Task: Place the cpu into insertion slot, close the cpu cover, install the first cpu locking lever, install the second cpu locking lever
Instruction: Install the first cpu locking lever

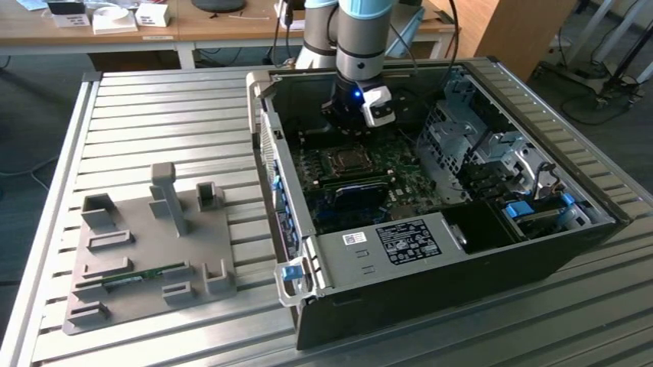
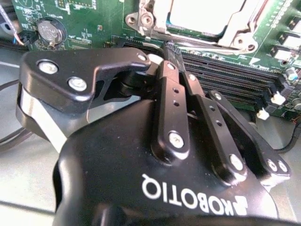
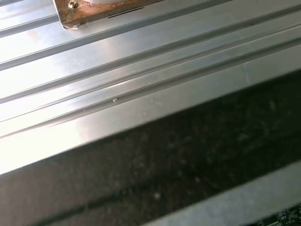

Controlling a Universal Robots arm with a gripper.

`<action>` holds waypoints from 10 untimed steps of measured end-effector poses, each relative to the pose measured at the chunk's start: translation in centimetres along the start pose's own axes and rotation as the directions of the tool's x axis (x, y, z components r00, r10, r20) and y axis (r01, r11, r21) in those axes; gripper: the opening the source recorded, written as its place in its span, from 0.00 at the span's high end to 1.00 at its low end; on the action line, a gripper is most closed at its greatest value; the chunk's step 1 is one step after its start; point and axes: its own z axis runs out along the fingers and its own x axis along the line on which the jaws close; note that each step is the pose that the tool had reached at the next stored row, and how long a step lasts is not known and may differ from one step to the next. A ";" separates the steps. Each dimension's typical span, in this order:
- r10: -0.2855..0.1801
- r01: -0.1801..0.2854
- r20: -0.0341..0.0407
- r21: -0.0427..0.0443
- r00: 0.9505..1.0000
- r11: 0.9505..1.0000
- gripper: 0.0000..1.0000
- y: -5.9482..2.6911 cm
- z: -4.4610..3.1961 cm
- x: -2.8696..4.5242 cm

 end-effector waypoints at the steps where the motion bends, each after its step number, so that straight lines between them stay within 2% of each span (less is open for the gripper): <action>1: 0.000 0.000 0.000 0.000 1.000 1.000 0.89 0.00 0.00 0.00; 10: 0.001 -0.001 0.000 0.000 1.000 1.000 0.89 -0.20 -0.03 -0.07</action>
